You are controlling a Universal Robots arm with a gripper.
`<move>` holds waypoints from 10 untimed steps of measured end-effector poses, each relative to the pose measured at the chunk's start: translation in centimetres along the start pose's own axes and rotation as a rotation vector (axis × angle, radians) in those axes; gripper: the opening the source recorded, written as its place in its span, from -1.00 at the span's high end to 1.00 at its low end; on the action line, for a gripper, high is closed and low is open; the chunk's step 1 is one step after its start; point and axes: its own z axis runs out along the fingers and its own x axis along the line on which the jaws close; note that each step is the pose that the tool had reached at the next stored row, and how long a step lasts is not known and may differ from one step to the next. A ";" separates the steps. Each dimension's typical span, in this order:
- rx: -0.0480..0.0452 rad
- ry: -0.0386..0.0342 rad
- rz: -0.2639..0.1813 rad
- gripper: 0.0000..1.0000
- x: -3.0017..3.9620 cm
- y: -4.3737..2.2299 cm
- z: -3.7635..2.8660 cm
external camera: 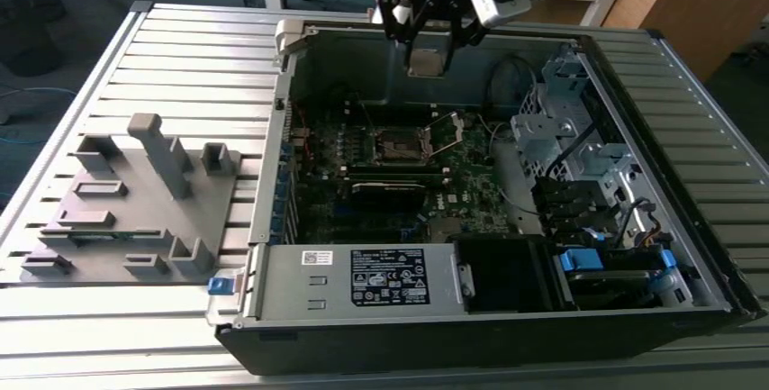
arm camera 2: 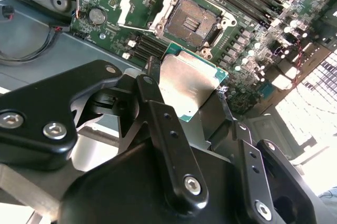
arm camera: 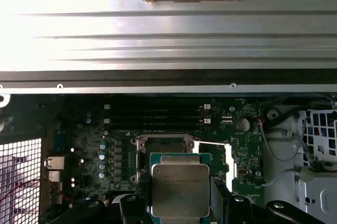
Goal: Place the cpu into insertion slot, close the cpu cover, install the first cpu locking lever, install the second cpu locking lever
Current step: 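Place the cpu into insertion slot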
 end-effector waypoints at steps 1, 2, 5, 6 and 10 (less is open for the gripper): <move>0.0000 0.0000 0.000 -0.08 0.00 -0.01 0.12; -0.0001 0.0000 0.000 -0.08 0.01 -0.02 0.24; -0.0008 0.0001 0.000 -0.08 0.06 -0.06 0.61; -0.0014 0.0001 0.000 -0.08 0.09 -0.08 0.75; -0.0035 -0.0001 -0.003 -0.08 0.38 -0.16 1.33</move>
